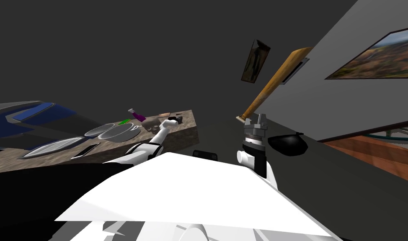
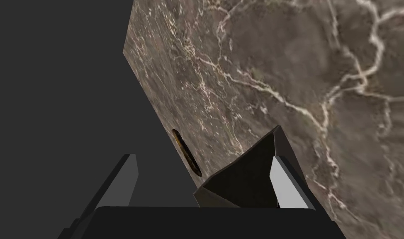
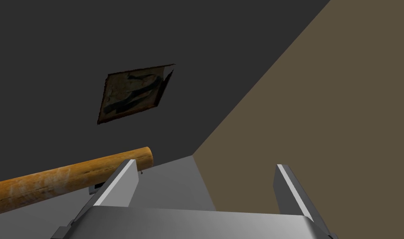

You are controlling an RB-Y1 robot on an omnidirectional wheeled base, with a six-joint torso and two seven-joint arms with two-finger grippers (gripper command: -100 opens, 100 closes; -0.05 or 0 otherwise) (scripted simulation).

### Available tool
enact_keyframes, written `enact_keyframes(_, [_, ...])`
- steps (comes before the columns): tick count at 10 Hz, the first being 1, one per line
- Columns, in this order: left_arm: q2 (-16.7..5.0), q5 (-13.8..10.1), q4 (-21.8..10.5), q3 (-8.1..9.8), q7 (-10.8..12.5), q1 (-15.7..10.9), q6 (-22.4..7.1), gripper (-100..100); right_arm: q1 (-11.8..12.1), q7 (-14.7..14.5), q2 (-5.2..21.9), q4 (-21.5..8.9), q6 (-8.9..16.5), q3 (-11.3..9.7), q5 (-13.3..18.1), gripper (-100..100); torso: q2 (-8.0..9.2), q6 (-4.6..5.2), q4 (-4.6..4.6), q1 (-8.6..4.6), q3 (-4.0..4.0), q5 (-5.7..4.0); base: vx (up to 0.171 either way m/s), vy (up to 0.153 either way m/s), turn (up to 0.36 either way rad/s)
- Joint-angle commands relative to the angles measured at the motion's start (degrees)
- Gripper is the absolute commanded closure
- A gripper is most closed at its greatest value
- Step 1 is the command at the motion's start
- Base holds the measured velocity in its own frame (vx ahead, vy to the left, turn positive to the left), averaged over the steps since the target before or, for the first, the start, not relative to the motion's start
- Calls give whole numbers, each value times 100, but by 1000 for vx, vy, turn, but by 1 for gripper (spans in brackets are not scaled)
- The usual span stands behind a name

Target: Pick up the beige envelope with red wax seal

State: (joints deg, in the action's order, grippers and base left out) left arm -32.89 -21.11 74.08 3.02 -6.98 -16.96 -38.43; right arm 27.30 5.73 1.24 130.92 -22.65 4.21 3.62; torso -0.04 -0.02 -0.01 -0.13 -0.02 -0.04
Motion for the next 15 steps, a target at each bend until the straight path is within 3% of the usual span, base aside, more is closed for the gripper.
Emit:
enact_keyframes(1, [-59,-60,-273,2,10,-183,-286,-100,0,0,0,0,0,0,0,0,0,0,0,0,0,0,18,-35,-18])
enact_keyframes(2, [-59,-60,-273,2,10,-183,-396,-100,0,0,0,0,0,0,0,0,-1,-2,-1,1,-1,1,9,-16,7])
enact_keyframes(3, [-172,-173,-541,17,41,-446,-576,-100,0,0,0,0,0,0,0,0,2,-2,-1,7,0,2,13,-26,-42])
enact_keyframes(5, [-172,-173,-594,17,41,-446,-812,-100,0,0,0,0,0,0,0,0,0,-2,-1,6,0,2,11,-15,-7])
enact_keyframes(6, [-280,-282,-877,35,81,-701,-1016,-100,0,0,0,0,0,0,0,0,3,-3,0,10,1,3,19,-13,-34])
enact_keyframes(7, [-280,-282,-911,35,81,-701,-1170,-100,0,0,0,0,0,0,0,0,-1,-1,0,10,0,2,22,-11,-21])
enact_keyframes(8, [-384,-385,-1102,55,128,-942,-1358,-100,0,0,0,0,0,0,0,0,-1,-2,-1,10,-1,3,33,-16,-26])
enact_keyframes(10, [-384,-385,-1223,55,128,-946,-1630,-100,0,0,0,0,0,0,0,0,-6,-3,-2,10,-4,3,23,-8,-6])
enact_keyframes(11, [-483,-481,-1457,77,182,-1179,-1853,-100,0,0,0,0,0,0,0,0,0,-3,-1,13,-1,4,25,2,-28])
enact_keyframes(12, [-483,-481,-1530,77,182,-1179,-2022,-100,0,0,0,0,0,0,0,0,-3,-2,-1,15,-2,3,28,4,-15])
enact_keyframes(13, [-581,-571,-1688,100,241,-1391,-2192,-100,0,0,0,0,0,1,0,0,-3,-3,-2,16,-2,5,34,10,-9])
enact_keyframes(15, [-581,-571,-1831,100,241,-1399,-2414,-100,0,0,1,0,0,1,0,0,-5,-3,-3,19,-4,6,23,9,-6])
